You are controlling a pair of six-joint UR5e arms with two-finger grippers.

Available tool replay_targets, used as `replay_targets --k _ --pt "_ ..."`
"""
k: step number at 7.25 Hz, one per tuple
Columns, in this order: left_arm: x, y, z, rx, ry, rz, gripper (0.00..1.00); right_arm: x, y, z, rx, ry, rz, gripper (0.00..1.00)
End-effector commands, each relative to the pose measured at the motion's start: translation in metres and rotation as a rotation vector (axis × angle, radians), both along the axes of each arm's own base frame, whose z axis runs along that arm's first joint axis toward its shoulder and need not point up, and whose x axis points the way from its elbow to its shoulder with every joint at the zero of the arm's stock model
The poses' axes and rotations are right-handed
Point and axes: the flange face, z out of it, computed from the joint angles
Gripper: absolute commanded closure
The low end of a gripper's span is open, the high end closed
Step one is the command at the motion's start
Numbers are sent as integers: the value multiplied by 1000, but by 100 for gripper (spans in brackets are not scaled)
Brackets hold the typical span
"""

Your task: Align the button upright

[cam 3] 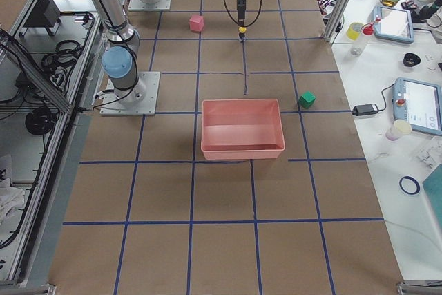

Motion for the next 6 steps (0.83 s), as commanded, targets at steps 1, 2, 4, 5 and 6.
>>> replay_targets --k 1,2,4,5,6 --pt "8 21 20 12 -42 5 0 1 0 1 -5 0 1 0" --pt "11 20 12 30 -42 -14 0 0 0 1 -5 0 0 0" --pt "24 0 2 -97 -58 -255 0 0 0 1 -5 0 0 0" --pt "53 -15 -7 -115 -46 -205 0 0 0 0 -3 0 0 0" --pt "71 -22 -4 -123 -13 -168 0 -1 -1 -1 -2 1 -2 0"
